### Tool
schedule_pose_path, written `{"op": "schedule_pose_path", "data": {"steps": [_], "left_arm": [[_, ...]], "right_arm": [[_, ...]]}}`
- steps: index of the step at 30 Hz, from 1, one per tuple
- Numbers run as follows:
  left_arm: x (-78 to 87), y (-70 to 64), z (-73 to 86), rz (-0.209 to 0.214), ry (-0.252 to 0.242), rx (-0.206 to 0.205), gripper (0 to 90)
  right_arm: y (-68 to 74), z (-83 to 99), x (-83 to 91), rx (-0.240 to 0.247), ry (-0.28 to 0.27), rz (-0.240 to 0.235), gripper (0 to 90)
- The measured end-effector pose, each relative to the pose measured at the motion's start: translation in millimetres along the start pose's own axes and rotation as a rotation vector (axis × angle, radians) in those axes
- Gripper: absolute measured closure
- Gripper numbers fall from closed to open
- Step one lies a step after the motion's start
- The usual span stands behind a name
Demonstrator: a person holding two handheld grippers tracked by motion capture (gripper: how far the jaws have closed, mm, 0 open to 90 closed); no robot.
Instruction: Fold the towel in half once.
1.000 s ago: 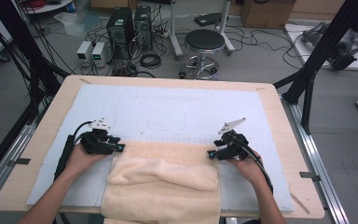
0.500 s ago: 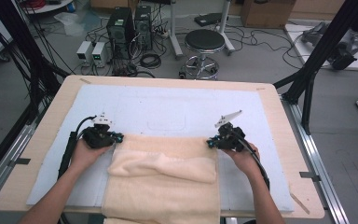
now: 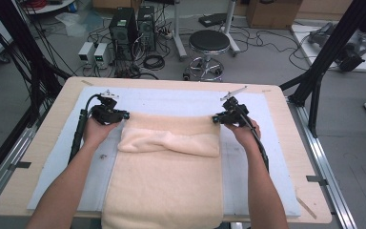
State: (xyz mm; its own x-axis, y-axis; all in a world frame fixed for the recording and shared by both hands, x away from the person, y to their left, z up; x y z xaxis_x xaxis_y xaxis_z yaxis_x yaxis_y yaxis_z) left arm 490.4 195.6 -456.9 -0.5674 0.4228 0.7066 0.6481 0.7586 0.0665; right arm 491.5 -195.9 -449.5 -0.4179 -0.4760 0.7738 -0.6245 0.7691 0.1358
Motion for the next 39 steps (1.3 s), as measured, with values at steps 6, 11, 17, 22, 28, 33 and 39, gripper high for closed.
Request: {"op": "schedule_pose_path", "data": {"steps": [6, 11, 17, 22, 28, 33, 39], "left_arm": [[13.5, -0.6, 7.5, 0.066, -0.064, 0.023, 61.0], [19.4, -20.3, 14.8, 0.158, -0.058, -0.030, 59.2], [18.4, -38.0, 24.9, 0.180, -0.037, -0.090, 58.3], [13.3, -40.3, 33.8, 0.196, -0.015, -0.082, 58.0], [13.2, -43.7, 33.8, 0.188, -0.003, -0.110, 72.4], [14.1, -46.6, 32.8, 0.170, 0.002, -0.145, 87.3], [17.0, -47.4, 32.7, 0.169, -0.010, -0.135, 88.9]], "right_arm": [[-0.5, 9.9, 5.8, -0.020, -0.019, -0.026, 57.7], [19.9, 18.2, 17.0, 0.024, -0.033, -0.077, 54.5], [38.3, 36.2, 17.4, 0.053, -0.020, -0.125, 52.6], [48.4, 48.4, 11.1, 0.074, 0.024, -0.154, 51.9], [48.1, 59.5, 0.3, 0.055, 0.034, -0.156, 65.3], [53.2, 57.7, 3.9, 0.088, 0.038, -0.151, 79.6], [57.3, 56.5, 10.5, 0.106, 0.026, -0.145, 81.3]]}}
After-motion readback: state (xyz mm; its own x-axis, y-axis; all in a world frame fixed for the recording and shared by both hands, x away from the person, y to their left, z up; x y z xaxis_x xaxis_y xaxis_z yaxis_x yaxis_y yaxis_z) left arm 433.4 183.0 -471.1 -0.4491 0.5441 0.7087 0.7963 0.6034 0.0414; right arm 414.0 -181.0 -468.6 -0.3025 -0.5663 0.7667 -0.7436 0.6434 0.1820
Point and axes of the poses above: each handheld gripper's, and its own axes: x roughly backward along the jaws, z roughly out of its underside, y roughly to its left, the point moved 7 cm from there along -x, roughly forward along the jaws, and after that the axes turned 8 degrees about -x, right-handed, at the moved point
